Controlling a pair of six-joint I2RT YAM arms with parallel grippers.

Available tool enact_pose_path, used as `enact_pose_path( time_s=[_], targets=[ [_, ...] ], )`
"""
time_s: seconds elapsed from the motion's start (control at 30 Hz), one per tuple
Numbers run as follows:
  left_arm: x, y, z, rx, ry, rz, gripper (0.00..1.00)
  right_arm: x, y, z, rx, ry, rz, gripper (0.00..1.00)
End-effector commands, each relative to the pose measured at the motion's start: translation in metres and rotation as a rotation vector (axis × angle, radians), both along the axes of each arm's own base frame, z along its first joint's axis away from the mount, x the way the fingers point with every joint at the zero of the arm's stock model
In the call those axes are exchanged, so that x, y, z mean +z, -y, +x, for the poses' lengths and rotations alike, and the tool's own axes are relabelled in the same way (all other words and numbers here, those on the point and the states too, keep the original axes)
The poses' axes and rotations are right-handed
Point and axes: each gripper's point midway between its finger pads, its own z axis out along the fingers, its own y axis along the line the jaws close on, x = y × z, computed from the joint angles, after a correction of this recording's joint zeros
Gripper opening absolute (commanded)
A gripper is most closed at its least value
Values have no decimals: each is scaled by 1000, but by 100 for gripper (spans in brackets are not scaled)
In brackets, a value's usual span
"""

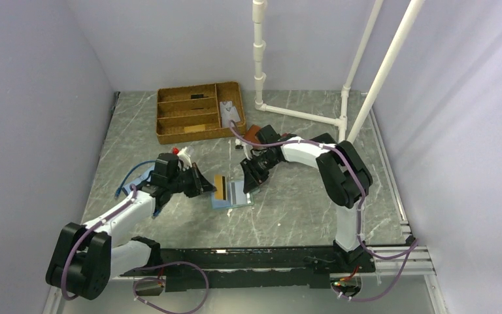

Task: Take the credit cards out of the card holder
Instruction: Remove the credit card from the card holder.

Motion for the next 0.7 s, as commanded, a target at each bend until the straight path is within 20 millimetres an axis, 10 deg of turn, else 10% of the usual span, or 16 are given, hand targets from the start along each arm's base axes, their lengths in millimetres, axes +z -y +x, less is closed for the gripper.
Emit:
enact_pose_path(
  time_s=[0.0,0.67],
  targets=[
    [23,4,3,-65,88,-9,0,52,-5,2,92,129,135,34],
    [61,62,-6,-316,301,-134,0,126,23,-13,294,390,336,49]
  ],
)
